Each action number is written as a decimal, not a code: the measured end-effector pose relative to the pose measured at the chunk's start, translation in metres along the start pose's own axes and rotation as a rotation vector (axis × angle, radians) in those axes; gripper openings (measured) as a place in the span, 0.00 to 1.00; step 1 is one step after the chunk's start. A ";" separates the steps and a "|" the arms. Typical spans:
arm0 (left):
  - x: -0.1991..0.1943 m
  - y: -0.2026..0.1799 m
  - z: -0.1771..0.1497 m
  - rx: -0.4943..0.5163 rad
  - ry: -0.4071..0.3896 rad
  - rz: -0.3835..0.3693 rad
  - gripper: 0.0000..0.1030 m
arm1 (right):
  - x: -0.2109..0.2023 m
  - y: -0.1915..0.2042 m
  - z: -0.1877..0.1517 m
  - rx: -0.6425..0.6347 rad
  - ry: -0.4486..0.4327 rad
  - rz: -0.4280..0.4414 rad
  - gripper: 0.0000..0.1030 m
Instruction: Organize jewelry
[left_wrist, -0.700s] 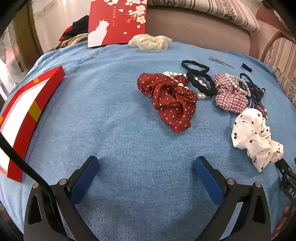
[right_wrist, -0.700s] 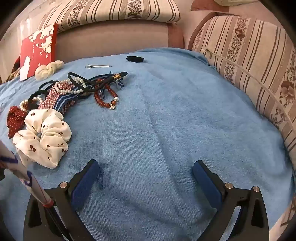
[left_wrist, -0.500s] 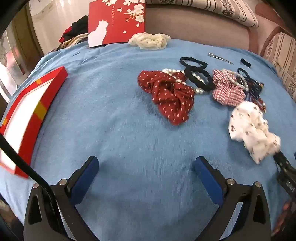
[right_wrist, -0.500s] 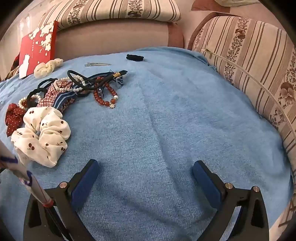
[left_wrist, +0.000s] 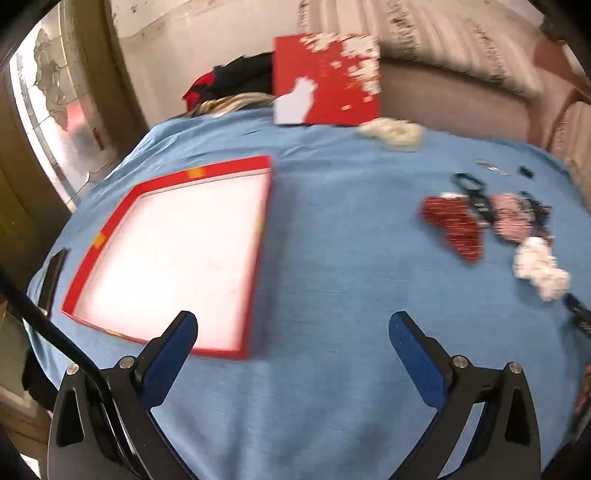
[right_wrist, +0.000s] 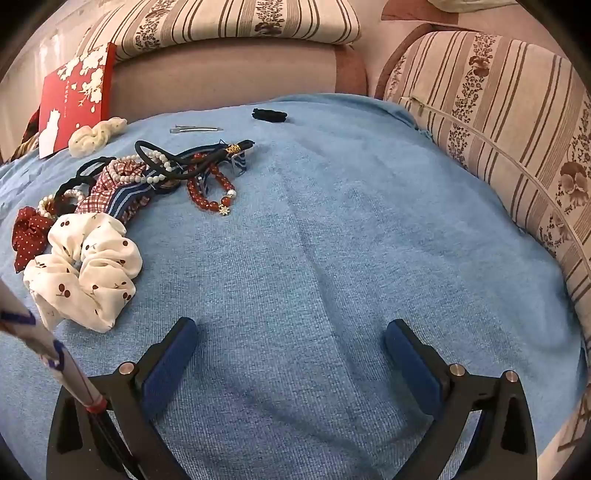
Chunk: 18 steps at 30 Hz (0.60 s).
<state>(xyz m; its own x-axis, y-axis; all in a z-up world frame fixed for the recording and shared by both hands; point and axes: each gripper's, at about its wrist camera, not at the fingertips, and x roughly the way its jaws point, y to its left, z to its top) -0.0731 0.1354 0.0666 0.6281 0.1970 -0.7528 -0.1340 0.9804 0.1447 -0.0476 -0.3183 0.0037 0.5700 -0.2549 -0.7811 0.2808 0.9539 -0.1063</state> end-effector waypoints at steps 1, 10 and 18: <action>0.007 0.007 0.000 -0.003 0.017 0.008 0.92 | 0.000 0.000 0.000 -0.001 0.000 -0.002 1.00; 0.018 0.046 -0.022 -0.079 0.156 0.002 0.20 | 0.000 -0.002 0.001 0.002 0.001 0.004 1.00; -0.050 0.037 -0.032 -0.179 0.053 -0.063 0.76 | 0.004 -0.008 0.005 0.023 0.045 0.037 1.00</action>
<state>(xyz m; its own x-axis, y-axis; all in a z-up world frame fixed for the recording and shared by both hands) -0.1338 0.1619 0.0889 0.5993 0.1298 -0.7900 -0.2330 0.9723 -0.0170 -0.0440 -0.3274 0.0043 0.5453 -0.2114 -0.8111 0.2777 0.9586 -0.0632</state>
